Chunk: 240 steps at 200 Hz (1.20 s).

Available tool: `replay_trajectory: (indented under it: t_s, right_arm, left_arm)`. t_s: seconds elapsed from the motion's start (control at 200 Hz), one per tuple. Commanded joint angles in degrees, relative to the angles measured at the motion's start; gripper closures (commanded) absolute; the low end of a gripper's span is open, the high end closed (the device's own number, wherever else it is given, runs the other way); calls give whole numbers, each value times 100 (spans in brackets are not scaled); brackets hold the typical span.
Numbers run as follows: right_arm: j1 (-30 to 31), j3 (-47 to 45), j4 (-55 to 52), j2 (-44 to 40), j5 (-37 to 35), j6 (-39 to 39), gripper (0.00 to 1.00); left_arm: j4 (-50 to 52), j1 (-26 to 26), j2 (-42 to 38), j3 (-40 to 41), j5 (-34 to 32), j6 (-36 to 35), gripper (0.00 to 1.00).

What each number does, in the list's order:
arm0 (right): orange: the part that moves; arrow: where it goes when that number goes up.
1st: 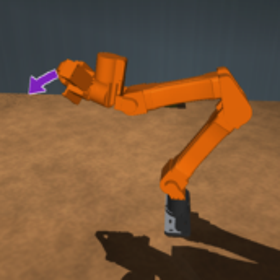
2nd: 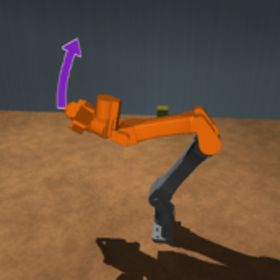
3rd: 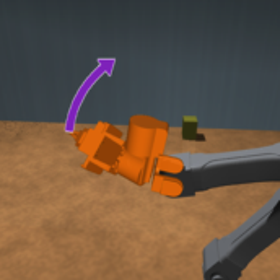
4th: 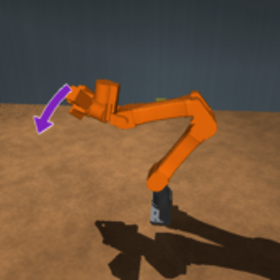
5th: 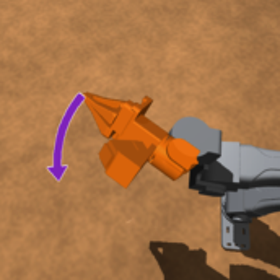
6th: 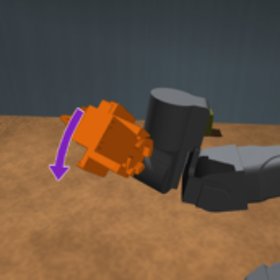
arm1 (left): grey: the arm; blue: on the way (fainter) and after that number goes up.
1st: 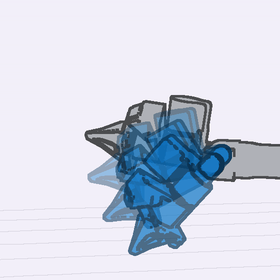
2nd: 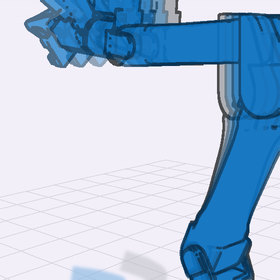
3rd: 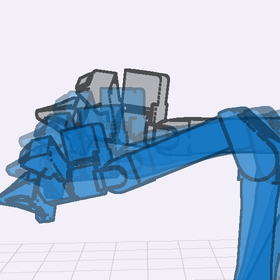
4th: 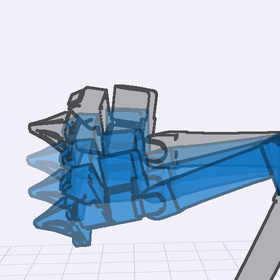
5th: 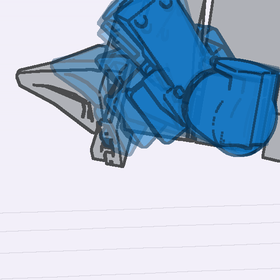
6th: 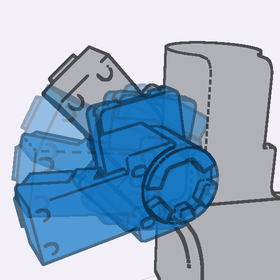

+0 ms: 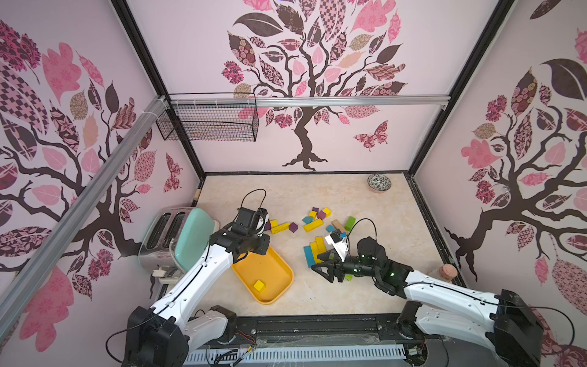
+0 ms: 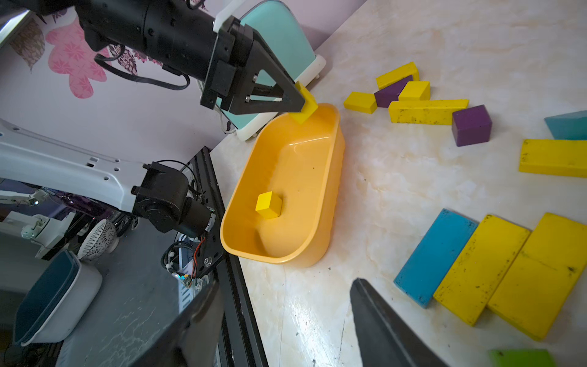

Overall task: Pick out the yellow building blocks
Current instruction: Place the building block in the storage box.

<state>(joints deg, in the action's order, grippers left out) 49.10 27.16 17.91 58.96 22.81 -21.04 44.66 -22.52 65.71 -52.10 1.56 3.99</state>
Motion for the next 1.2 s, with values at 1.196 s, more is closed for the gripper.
replay_trajectory:
  t_s: [1.196]
  right_arm:
    - [12,-4,1672,728,-1404,-721,32]
  left_arm:
    - [-44,571,514,-37,239,38,71]
